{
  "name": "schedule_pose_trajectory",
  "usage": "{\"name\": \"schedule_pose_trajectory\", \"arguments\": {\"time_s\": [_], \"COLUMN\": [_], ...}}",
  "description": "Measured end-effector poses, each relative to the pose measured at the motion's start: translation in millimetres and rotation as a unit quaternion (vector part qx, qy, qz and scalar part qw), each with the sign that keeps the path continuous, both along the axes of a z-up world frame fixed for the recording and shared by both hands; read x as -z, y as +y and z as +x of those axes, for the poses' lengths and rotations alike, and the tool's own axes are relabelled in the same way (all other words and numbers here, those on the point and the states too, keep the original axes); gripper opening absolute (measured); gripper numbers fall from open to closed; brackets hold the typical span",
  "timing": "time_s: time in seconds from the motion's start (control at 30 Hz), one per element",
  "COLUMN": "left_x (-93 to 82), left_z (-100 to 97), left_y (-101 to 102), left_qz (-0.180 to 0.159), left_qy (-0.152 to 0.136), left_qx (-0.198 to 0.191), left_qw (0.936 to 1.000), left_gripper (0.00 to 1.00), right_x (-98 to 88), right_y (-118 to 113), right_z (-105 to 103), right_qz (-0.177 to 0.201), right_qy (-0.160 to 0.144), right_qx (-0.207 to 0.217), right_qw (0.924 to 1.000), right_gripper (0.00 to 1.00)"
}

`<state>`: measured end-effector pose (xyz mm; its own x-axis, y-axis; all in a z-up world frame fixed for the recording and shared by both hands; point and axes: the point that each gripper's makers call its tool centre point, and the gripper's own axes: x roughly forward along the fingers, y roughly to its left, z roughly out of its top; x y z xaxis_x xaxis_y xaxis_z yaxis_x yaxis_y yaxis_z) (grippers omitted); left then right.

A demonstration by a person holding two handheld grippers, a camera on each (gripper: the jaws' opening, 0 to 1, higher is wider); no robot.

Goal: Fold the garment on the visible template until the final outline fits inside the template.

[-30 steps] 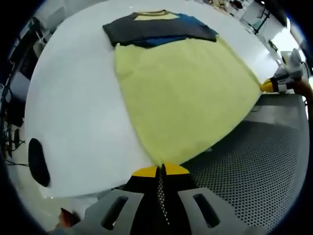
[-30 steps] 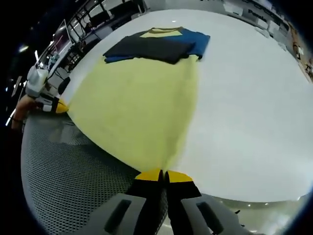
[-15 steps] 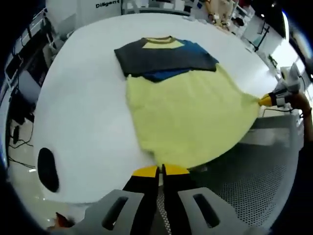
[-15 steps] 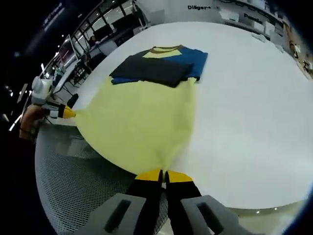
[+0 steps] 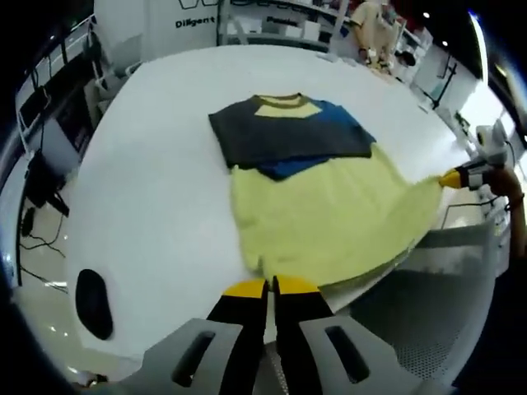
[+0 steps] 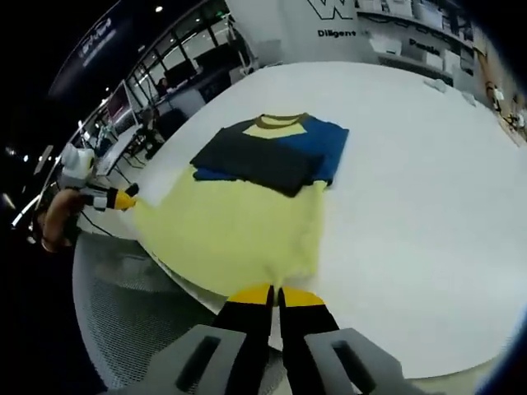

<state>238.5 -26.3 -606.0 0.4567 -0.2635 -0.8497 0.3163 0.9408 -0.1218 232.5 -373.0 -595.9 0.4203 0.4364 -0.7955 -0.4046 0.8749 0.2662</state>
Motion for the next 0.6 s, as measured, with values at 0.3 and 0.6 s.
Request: {"name": "schedule_pose_trajectory", "arguments": {"time_s": [0.3, 0.6], "left_x": [-17.2, -33.7], "left_z": [27.0, 52.7], "left_y": [2.5, -2.5], "left_qz": [-0.020, -0.027], "left_qy": [-0.034, -0.069], "left_qx": [-0.020, -0.022], "left_qw": [0.9990, 0.9970], "left_gripper": [0.01, 0.01], "right_x": [-12.2, -30.1], "right_y": [-2.9, -0.6], "right_z": [21.3, 46.1], "right_qz": [-0.002, 0.043], "right_qy": [-0.020, -0.038], "right_qx": [0.006, 0.042], "right_qw": [0.9998, 0.9975], "right_gripper": [0.00, 0.00]}}
